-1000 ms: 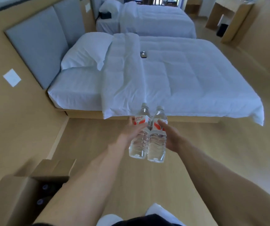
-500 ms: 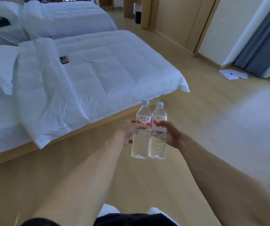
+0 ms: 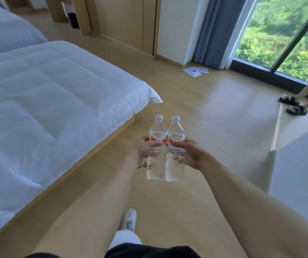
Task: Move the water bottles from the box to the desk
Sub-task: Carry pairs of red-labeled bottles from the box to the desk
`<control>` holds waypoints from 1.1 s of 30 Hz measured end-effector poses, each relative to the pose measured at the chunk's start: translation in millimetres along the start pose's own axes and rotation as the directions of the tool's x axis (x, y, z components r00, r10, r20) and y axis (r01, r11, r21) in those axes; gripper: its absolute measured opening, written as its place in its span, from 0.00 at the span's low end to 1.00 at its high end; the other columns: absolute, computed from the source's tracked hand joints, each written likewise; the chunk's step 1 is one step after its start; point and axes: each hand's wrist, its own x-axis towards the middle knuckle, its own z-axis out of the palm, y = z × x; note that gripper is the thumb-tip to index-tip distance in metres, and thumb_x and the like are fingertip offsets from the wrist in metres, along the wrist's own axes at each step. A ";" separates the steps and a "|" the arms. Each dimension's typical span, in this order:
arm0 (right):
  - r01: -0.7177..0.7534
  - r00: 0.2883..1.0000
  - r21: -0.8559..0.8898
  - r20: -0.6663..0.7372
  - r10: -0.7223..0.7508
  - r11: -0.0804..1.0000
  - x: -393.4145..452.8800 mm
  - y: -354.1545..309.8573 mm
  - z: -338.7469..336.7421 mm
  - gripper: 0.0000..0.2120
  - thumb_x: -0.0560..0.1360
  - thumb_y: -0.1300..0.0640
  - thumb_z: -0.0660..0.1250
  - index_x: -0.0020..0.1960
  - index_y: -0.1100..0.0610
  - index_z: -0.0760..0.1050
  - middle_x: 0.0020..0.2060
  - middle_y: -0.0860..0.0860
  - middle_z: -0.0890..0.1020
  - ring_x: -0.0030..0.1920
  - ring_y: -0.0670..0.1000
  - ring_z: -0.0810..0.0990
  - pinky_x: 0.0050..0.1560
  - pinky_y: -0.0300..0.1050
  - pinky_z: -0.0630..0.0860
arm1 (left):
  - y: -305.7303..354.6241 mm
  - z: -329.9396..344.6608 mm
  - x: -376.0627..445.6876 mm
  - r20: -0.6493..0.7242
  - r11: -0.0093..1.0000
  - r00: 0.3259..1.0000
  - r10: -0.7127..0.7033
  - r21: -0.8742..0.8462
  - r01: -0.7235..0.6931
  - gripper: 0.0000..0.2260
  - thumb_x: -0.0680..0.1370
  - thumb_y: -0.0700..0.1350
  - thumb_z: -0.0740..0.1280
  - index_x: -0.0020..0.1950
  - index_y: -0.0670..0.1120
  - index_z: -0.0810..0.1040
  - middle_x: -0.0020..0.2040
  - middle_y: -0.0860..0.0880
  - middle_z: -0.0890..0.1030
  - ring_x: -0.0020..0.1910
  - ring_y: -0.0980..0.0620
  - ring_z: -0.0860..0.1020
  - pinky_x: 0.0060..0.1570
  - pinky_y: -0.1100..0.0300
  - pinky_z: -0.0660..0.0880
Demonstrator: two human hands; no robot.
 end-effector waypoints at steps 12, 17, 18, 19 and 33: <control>-0.051 0.993 -0.100 -0.106 0.041 0.994 103.6 -73.3 30.8 0.26 0.73 0.54 0.75 0.69 0.51 0.73 0.60 0.56 0.83 0.61 0.63 0.81 0.60 0.71 0.75 | 111.8 -55.1 105.0 0.246 0.997 0.969 0.011 0.075 -0.030 0.27 0.72 0.31 0.71 0.69 0.46 0.72 0.64 0.41 0.80 0.62 0.38 0.79 0.49 0.38 0.80; -0.013 0.989 -0.049 -0.148 0.006 0.999 129.1 -93.2 14.3 0.25 0.74 0.63 0.72 0.69 0.53 0.73 0.62 0.58 0.82 0.61 0.63 0.80 0.58 0.68 0.77 | 139.0 -44.2 145.0 0.309 0.991 0.951 0.022 0.120 -0.062 0.28 0.73 0.31 0.73 0.70 0.49 0.72 0.63 0.41 0.80 0.60 0.38 0.80 0.52 0.32 0.79; -0.009 0.989 -0.053 -0.146 0.002 0.999 134.3 -96.3 8.4 0.25 0.74 0.65 0.71 0.69 0.53 0.74 0.62 0.58 0.81 0.61 0.63 0.80 0.57 0.66 0.78 | 142.8 -39.9 152.9 0.318 0.990 0.948 0.021 0.129 -0.065 0.28 0.73 0.31 0.73 0.70 0.48 0.71 0.63 0.41 0.80 0.60 0.37 0.80 0.53 0.31 0.78; -0.007 0.989 -0.054 -0.146 -0.001 0.999 140.0 -99.7 2.5 0.25 0.73 0.67 0.71 0.68 0.53 0.74 0.62 0.59 0.81 0.61 0.64 0.80 0.55 0.65 0.78 | 146.8 -35.6 161.0 0.325 0.988 0.946 0.018 0.136 -0.065 0.28 0.73 0.32 0.73 0.70 0.48 0.71 0.64 0.40 0.79 0.61 0.36 0.80 0.53 0.30 0.77; -0.040 0.984 0.014 -0.174 0.042 0.999 283.3 -204.4 -105.9 0.29 0.72 0.69 0.72 0.70 0.56 0.72 0.58 0.61 0.81 0.53 0.62 0.80 0.49 0.60 0.78 | 237.5 52.0 322.3 0.238 0.985 0.971 0.011 0.166 -0.052 0.29 0.73 0.35 0.75 0.69 0.51 0.71 0.62 0.40 0.80 0.59 0.38 0.81 0.53 0.30 0.77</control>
